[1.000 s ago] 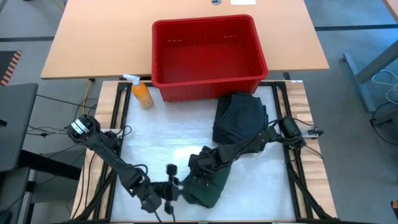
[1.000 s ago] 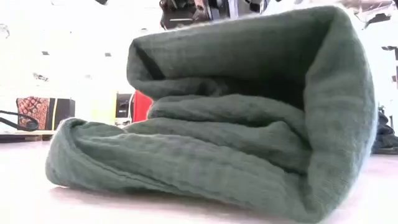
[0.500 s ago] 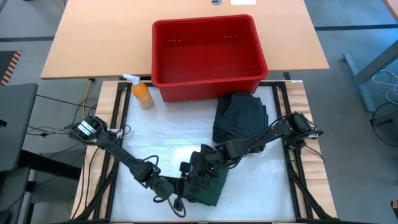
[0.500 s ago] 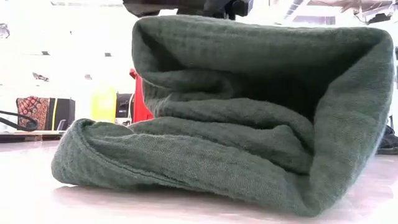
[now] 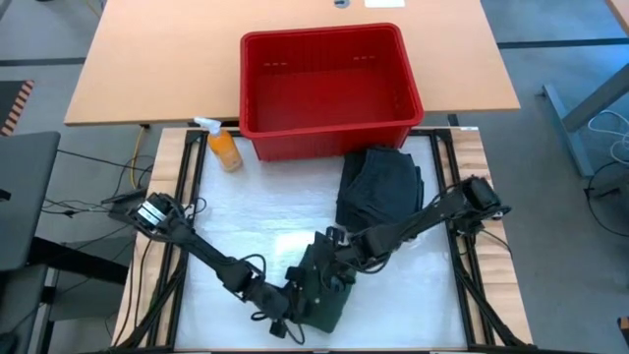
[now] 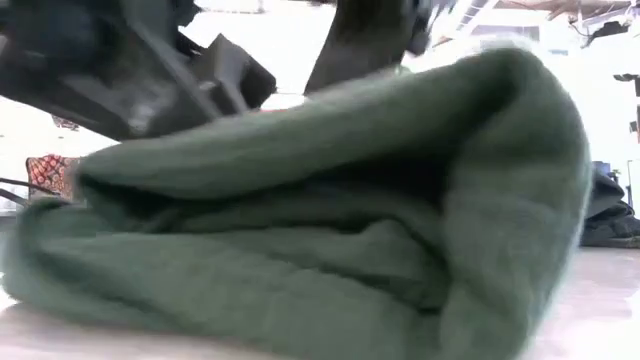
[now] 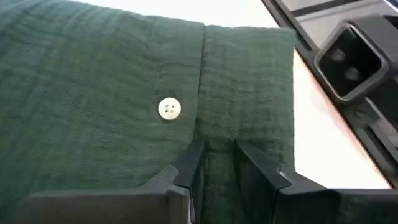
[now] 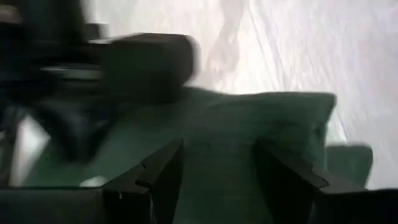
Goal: Fold Laundry from Bin
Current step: Fold the green button down shirt, then stack the green button down shirt on top of the black shorts
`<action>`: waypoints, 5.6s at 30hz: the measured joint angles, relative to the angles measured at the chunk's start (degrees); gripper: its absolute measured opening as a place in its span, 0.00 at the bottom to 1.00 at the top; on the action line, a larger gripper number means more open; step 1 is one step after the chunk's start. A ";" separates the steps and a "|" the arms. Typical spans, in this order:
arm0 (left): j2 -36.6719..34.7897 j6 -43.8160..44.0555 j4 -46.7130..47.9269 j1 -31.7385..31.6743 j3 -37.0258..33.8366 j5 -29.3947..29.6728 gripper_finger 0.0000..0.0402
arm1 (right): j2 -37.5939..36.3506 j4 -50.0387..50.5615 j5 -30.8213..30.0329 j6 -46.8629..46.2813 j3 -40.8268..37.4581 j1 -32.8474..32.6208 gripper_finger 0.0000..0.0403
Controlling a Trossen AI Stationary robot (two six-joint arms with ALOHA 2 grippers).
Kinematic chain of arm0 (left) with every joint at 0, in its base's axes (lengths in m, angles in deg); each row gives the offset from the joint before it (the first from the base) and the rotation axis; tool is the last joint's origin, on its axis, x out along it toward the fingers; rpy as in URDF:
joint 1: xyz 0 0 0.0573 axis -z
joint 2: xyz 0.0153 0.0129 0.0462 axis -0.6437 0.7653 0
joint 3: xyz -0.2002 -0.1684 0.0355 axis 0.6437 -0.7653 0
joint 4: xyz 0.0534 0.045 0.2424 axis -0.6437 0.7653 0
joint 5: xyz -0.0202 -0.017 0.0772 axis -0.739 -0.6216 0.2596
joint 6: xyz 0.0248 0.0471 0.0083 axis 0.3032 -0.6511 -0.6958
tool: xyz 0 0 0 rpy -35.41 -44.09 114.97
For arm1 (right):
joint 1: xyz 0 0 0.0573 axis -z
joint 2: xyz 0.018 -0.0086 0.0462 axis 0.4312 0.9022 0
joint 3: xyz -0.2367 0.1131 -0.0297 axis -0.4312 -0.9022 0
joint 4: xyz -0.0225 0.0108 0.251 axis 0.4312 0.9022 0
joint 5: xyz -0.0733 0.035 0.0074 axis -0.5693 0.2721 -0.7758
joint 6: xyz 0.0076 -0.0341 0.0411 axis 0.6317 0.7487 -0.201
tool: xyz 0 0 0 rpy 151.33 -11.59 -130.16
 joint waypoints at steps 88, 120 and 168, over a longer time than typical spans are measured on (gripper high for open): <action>-5.75 54.86 -26.23 -11.81 -21.98 -8.16 0.75 | 8.14 -32.29 -50.85 -86.88 -23.59 -30.81 0.74; -7.14 36.22 -32.73 -17.11 -10.19 2.73 0.04 | -20.01 -20.87 -36.50 -28.44 -23.79 -17.37 0.10; 16.17 34.92 -10.06 -49.60 32.19 -38.10 0.04 | -59.23 43.85 -17.53 -3.38 -21.56 22.45 0.62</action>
